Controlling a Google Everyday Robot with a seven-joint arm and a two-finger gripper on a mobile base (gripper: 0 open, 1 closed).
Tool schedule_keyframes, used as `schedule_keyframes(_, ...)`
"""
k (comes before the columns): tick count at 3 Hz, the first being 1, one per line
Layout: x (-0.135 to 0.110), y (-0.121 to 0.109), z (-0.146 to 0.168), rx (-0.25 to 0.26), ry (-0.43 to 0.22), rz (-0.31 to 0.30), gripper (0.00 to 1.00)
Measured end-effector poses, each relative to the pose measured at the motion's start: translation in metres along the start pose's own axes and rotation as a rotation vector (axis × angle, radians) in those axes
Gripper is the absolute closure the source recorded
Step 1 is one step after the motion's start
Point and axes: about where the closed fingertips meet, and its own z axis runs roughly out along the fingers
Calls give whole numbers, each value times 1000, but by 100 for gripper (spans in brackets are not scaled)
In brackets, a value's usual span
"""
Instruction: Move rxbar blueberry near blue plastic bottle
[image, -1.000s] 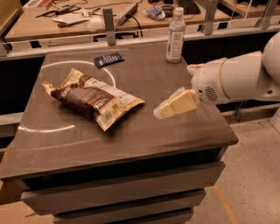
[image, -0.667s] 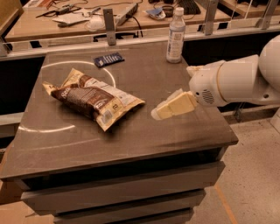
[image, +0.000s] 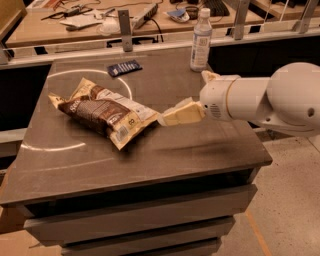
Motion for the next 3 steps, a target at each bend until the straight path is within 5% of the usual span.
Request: schedule_keyframes(3,-21,-31,116,-17,-161,24,0)
